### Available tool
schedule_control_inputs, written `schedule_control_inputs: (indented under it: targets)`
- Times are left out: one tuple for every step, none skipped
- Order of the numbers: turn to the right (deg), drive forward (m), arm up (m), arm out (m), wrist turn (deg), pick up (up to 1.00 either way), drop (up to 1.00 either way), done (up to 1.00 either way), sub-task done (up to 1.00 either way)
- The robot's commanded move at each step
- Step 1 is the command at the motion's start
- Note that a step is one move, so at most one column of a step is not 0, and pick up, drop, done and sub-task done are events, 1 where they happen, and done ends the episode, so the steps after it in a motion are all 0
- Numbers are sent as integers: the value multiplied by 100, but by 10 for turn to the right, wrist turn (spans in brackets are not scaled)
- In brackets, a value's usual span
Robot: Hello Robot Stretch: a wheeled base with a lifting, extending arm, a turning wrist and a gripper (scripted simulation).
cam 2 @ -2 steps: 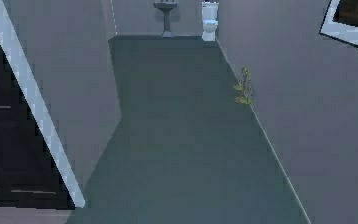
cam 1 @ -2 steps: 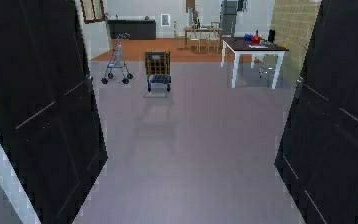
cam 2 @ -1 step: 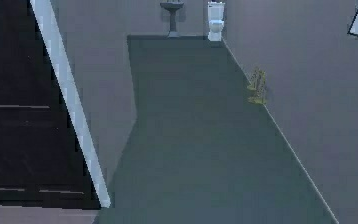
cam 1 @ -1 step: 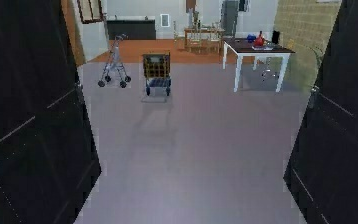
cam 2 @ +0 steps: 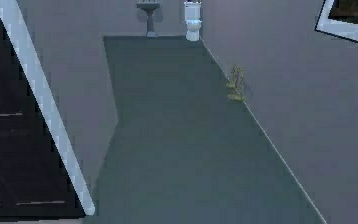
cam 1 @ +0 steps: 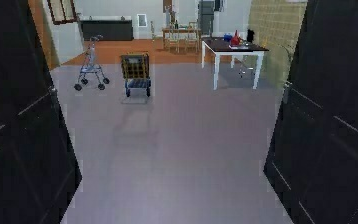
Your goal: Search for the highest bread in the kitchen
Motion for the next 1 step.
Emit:
schedule_control_inputs:
  targets:
    - [0,100,0,0,0,0,0,0,0]
